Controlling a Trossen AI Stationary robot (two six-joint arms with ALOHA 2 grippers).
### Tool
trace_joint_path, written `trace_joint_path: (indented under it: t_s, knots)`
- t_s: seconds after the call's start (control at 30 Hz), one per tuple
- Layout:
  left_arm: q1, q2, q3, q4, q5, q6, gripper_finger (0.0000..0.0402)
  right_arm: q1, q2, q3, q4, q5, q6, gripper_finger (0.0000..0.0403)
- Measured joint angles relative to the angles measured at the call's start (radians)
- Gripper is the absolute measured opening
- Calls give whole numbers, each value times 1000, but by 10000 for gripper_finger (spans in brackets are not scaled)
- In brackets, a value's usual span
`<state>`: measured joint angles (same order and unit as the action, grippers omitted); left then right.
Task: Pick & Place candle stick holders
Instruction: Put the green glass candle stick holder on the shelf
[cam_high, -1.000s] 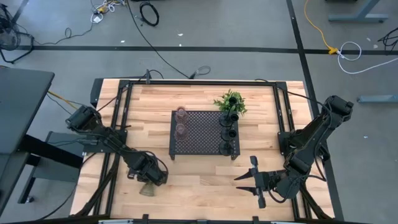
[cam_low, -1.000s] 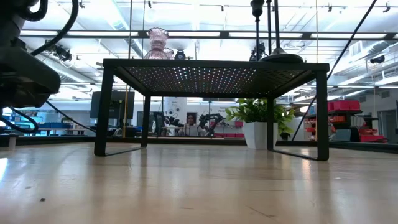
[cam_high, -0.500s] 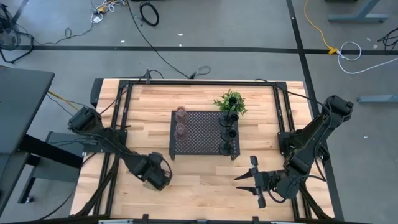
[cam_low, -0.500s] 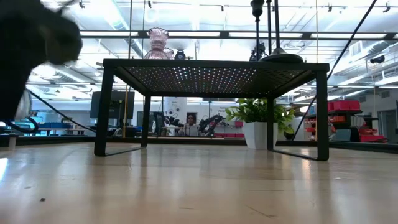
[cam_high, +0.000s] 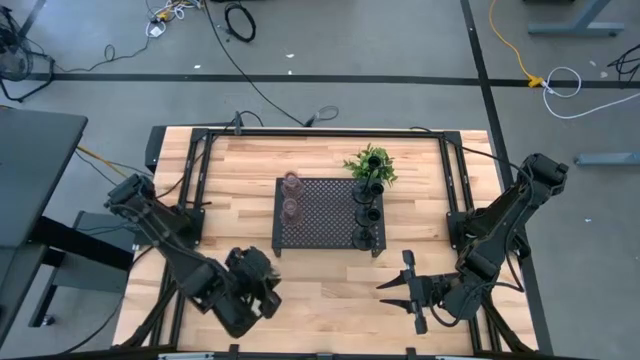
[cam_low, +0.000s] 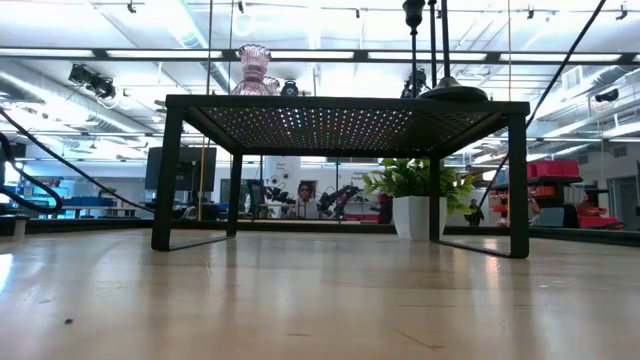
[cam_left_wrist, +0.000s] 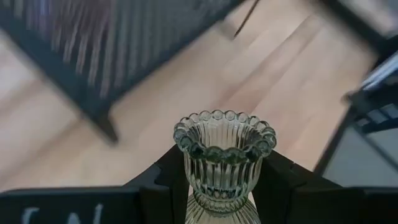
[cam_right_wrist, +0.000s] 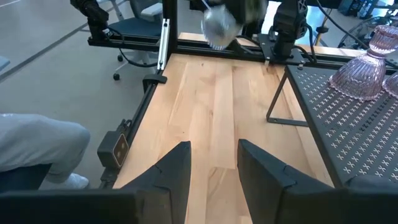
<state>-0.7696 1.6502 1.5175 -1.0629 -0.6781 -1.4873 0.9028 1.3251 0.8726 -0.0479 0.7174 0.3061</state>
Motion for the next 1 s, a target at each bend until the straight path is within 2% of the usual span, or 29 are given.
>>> trace_joint_path:
  t_s: [0.2,0.4,0.57,0.8,1.0]
  knots:
    - [-14,-1,121,9,-192,234,133,0,0,0,0,0,0,130]
    - [-7,-1,140,137,-290,569,133,0,0,0,0,0,0,130]
    - [4,-1,140,200,-316,744,133,0,0,0,0,0,0,130]
    - [36,-1,140,205,-361,891,133,0,0,0,3,0,0,130]
    - [88,-1,140,255,-314,1014,133,0,0,-1,34,1,-12,130]
